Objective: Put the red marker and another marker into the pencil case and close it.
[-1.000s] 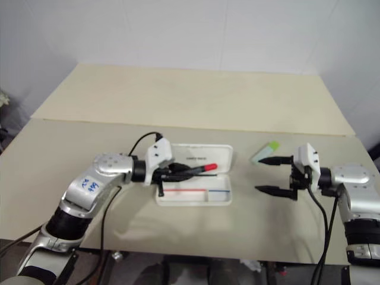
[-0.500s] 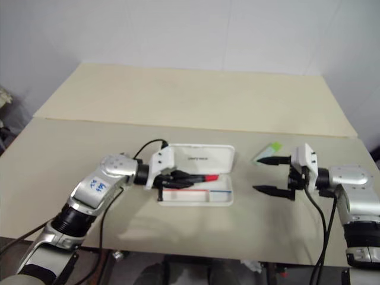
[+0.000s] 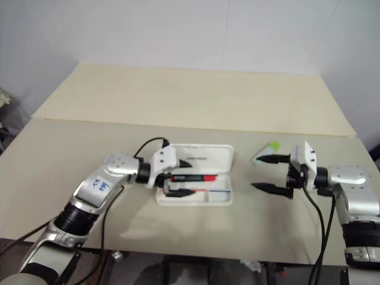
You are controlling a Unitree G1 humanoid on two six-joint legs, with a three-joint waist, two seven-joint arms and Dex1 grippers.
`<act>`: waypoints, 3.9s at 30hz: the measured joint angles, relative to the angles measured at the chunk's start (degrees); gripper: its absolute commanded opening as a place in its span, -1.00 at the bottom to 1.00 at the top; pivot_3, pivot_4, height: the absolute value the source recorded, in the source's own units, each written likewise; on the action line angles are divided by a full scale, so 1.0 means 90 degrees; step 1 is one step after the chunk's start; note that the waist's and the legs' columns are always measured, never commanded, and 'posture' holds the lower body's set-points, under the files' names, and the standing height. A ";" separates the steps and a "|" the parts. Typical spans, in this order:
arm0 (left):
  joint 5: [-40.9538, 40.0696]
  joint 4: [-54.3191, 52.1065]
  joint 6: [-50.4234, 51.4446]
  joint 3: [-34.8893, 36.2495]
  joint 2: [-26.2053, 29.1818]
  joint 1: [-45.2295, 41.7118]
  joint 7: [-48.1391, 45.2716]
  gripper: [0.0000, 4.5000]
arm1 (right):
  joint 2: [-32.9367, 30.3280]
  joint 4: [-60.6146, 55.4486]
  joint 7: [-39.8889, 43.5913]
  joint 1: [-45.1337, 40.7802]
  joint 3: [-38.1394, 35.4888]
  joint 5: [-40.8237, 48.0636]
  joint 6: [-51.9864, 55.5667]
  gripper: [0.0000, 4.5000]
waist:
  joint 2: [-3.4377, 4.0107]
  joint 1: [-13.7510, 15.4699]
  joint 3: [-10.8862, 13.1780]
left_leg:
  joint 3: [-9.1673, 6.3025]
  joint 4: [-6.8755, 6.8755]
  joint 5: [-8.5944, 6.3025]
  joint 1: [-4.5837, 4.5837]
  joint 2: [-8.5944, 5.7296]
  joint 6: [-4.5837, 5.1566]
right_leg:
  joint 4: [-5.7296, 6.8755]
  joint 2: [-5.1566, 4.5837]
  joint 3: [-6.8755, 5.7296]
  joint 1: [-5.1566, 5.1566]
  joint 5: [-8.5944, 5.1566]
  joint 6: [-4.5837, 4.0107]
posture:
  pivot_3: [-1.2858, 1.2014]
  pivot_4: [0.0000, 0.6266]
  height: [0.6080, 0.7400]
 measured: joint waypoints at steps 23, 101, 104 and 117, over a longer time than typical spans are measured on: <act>-0.2872 -0.2135 0.0213 0.2771 0.1141 0.1913 -0.0691 1.00 | 0.1952 -0.1133 -0.4717 0.0206 -0.0234 -0.0525 0.1250 1.00 | 0.0002 -0.0003 0.0001 | -0.0005 0.0000 0.0001 0.0002 0.0001 -0.0002 | 0.0007 -0.0001 -0.0002 -0.0004 -0.0003 -0.0005 | 0.03 -0.52 1.00; -0.3472 -0.2162 -0.0201 0.4063 0.1903 0.2758 -0.0411 1.00 | 0.3359 -0.0025 -0.8018 -0.1968 0.0288 -0.2243 0.4003 -0.79 | -0.0052 -0.0359 -0.0032 | 0.0023 -0.0100 0.0003 -0.0037 0.0012 -0.0013 | 0.0010 0.0003 0.0017 -0.0112 -0.0022 -0.0042 | 0.03 -0.52 1.00; -0.3472 -0.2158 -0.0210 0.4063 0.1902 0.2755 -0.0412 1.00 | 0.3246 -0.0214 -0.7622 -0.1970 0.0275 -0.2080 0.3970 -0.79 | -0.0048 -0.0351 -0.0029 | 0.0019 -0.0127 0.0003 -0.0037 0.0013 -0.0017 | 0.0005 0.0002 0.0011 -0.0118 -0.0033 -0.0051 | 0.03 -0.52 1.00; -0.3473 -0.2125 -0.0283 0.4059 0.1900 0.2737 -0.0434 1.00 | 0.3397 -0.0818 -0.6956 -0.2604 -0.0306 -0.1060 0.2744 -0.79 | -0.0043 -0.0352 -0.0026 | 0.0016 -0.0134 0.0003 -0.0035 0.0013 -0.0026 | 0.0002 -0.0001 0.0006 -0.0115 -0.0036 -0.0053 | 0.03 -0.52 1.00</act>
